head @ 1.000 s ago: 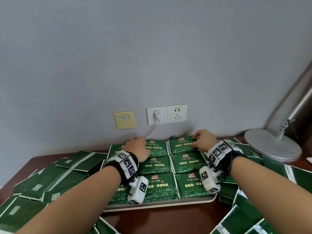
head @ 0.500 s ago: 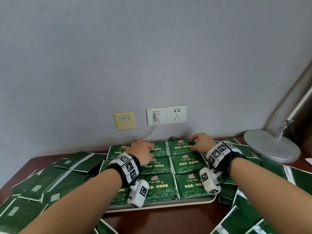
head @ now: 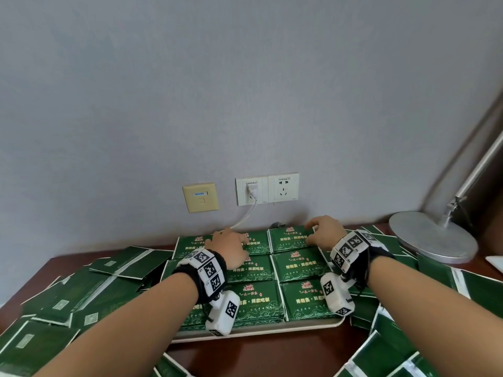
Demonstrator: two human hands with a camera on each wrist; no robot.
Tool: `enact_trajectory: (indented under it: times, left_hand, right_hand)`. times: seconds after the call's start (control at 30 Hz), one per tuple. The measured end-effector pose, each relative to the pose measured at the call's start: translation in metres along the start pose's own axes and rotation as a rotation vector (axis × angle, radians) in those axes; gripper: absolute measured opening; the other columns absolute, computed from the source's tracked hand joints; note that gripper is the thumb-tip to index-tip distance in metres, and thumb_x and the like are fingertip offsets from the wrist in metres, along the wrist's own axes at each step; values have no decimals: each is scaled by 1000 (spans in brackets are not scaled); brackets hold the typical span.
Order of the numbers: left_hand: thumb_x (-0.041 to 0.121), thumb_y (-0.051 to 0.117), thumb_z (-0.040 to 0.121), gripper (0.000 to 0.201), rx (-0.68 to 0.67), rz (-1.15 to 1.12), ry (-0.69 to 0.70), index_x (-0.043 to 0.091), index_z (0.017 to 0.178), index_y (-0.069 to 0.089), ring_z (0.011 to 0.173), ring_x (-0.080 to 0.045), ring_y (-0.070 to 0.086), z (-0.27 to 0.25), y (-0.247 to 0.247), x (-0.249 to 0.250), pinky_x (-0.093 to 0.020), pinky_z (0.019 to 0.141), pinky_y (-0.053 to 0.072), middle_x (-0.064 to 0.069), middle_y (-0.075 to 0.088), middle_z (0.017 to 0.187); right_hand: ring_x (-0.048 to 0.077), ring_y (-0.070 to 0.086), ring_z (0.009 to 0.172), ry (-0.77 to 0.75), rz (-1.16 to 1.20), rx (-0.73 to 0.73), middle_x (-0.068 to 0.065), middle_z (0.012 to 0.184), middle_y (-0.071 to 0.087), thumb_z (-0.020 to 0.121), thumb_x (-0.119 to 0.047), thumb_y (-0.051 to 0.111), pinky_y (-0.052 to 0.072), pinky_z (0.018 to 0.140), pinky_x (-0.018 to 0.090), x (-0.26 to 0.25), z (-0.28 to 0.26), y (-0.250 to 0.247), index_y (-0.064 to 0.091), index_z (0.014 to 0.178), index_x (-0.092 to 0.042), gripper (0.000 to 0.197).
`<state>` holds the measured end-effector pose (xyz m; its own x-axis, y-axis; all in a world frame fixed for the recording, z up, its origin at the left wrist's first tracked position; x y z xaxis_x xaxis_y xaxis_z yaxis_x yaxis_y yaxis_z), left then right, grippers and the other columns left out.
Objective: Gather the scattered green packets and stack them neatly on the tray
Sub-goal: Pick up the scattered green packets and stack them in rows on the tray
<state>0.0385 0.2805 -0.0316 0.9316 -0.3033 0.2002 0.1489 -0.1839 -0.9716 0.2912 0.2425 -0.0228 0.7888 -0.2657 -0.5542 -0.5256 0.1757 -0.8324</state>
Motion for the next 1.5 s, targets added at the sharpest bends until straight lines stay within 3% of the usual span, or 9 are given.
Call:
enact_trajectory:
  times: [0.17,0.3,0.47,0.6,0.7,0.8,0.97,1.07,1.5]
  left_hand:
    - [34,56,91,46,13,-21,15,42,136,52,138,-34,32,-12,-12,9,-55,113,23,-4,37,150]
    - [30,56,90,41,56,-47,43,41,129,56,134,-32,39,-26,-28,20,-56,112,25,-2,42,146]
    - [31,56,90,37,116,-76,134,40,126,58,129,-27,49,-58,-41,45,-54,112,29,3,49,145]
    - [31,56,89,40,103,-83,233,37,128,59,109,-20,62,-87,-43,71,-30,92,46,4,60,134]
    - [34,58,87,39,98,-79,274,36,126,60,92,-21,68,-112,-41,95,-39,91,53,2,67,117]
    - [34,60,84,39,79,-101,297,37,122,61,98,-25,66,-134,-34,119,-47,97,50,2,68,112]
    - [30,59,83,41,43,-106,385,34,123,61,113,-26,60,-159,-14,158,-47,102,45,3,63,119]
    - [27,61,85,39,28,-106,446,26,124,62,108,-23,62,-169,2,179,-32,93,48,2,61,130]
    - [27,61,83,40,-92,-107,433,33,123,59,116,-23,58,-180,53,198,-47,105,42,1,59,132]
  right_hand:
    - [19,60,97,5,17,40,6,113,65,76,-11,73,50,84,27,-4,-15,-18,66,118,-15,42]
    - [17,61,82,24,50,55,0,99,56,78,-10,68,50,67,24,-11,-36,-38,63,119,-14,41]
    - [20,60,108,15,2,116,3,122,63,80,-24,71,45,86,25,-10,-77,-63,64,120,-17,41]
    - [21,58,114,36,-27,117,3,124,61,79,-23,71,46,93,28,-5,-121,-85,63,121,-15,43]
    - [19,60,107,58,-47,123,3,124,63,79,-19,71,50,86,24,7,-155,-101,63,121,-16,43]
    - [11,57,79,67,-129,110,2,112,65,84,-23,68,40,50,4,23,-193,-114,62,121,-18,38]
    - [17,63,94,153,-125,143,2,118,67,81,-21,71,53,82,27,62,-243,-125,65,121,-19,41]
    - [17,62,96,202,-106,120,2,115,65,82,-20,72,51,76,24,91,-275,-128,64,122,-15,41]
    - [12,58,86,358,-59,26,-3,110,61,79,-26,77,43,60,18,157,-312,-104,62,122,-18,47]
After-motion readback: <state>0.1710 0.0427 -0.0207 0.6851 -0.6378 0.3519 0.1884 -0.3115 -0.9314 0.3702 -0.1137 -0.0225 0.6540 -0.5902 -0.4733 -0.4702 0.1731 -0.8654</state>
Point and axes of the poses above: each hand's wrist, its own z-axis towards the middle knuckle, its own y-axis out of the palm, x = y × z, the point moved 4 cm from there along z, towards the middle knuckle
